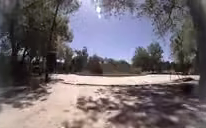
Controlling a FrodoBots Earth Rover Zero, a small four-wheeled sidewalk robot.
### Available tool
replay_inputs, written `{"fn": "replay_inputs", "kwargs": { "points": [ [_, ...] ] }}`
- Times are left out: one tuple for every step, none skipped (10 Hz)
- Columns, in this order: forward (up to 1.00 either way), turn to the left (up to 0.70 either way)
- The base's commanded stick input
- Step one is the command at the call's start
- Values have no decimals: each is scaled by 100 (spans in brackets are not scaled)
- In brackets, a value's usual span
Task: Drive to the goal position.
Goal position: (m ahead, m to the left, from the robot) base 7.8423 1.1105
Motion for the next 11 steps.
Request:
{"fn": "replay_inputs", "kwargs": {
  "points": [
    [85,0],
    [85,0],
    [85,0],
    [85,0],
    [85,0],
    [85,0],
    [85,0],
    [85,0],
    [85,0],
    [85,0],
    [85,0]
  ]
}}
